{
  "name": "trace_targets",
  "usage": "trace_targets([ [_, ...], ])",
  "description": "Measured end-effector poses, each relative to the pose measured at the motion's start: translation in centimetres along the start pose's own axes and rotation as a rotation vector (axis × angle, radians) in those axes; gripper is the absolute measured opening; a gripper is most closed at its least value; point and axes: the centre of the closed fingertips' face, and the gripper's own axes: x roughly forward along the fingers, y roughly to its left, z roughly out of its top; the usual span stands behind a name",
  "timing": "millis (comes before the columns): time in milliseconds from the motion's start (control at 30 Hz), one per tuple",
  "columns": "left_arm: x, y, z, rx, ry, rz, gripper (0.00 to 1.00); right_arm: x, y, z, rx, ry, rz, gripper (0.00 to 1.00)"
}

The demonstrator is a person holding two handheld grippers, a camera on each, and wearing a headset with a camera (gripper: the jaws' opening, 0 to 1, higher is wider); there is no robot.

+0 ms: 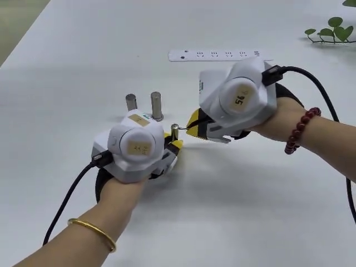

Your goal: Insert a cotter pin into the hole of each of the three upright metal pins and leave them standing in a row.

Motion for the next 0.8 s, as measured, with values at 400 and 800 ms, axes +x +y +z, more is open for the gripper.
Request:
trace_targets([
  [400,0.0,0.07,-0.03,-0.025,-0.002,-0.006,0.06,0.38,-0.23,0.4,0.024,-0.014,-0.003,0.0],
  [800,0.02,0.05,-0.04,-0.017,-0.001,-0.005,0.06,0.63,-0.02,0.76,0.008,-0.02,-0.001,0.0],
])
